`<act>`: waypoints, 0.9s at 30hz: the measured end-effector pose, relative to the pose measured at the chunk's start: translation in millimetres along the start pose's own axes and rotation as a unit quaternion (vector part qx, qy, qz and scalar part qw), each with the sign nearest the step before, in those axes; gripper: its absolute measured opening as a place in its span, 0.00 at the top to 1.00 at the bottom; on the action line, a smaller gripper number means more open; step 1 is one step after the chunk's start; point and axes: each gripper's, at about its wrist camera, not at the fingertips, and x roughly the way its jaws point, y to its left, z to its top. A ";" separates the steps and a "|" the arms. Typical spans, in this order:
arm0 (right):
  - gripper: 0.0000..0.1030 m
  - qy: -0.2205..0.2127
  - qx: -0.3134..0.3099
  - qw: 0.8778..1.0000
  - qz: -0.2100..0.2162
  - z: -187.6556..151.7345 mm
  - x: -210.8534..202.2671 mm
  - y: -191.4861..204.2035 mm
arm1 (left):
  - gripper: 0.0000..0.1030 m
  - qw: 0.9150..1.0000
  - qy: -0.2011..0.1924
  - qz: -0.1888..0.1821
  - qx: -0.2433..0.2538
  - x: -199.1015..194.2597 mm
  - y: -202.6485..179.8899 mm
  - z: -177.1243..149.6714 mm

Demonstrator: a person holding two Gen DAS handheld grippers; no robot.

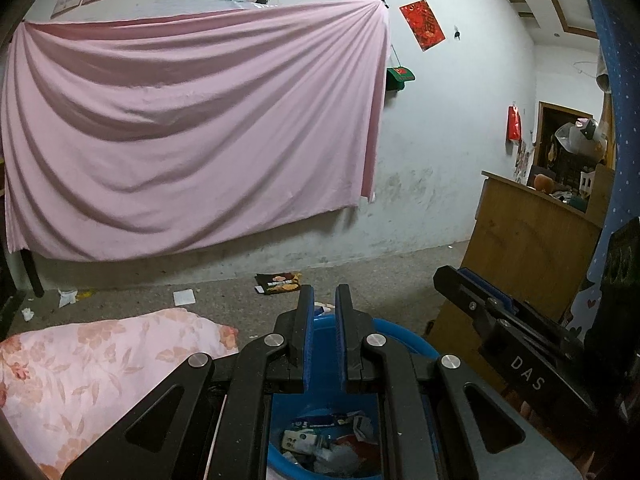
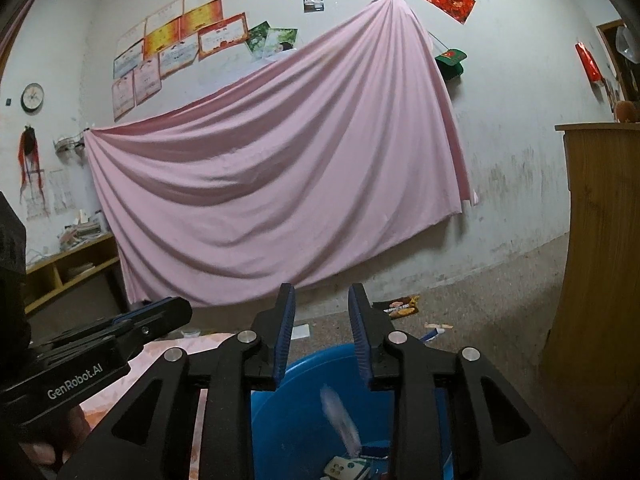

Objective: Collect trash
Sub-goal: 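Open both tools to drop the tubes into the blue bucket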

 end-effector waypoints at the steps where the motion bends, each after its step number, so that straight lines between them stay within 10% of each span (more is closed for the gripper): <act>1: 0.75 0.000 0.000 1.000 0.000 -0.2 0.3 0.4 | 0.92 1.000 -0.001 0.000 0.000 -0.6 0.4 0.2; 14: 0.75 -0.004 -0.004 1.000 0.002 0.9 0.6 0.2 | 0.90 1.000 -0.003 0.013 0.006 -13.5 2.1 -2.0; 17: 0.75 -0.004 -0.004 1.000 0.001 1.1 0.4 0.4 | 0.61 1.000 -0.007 0.019 0.001 -18.2 6.5 -2.7; 27: 0.60 -0.011 -0.003 1.000 0.000 4.8 -1.0 -0.2 | 0.41 0.998 -0.023 0.062 -0.011 -40.6 26.5 -4.1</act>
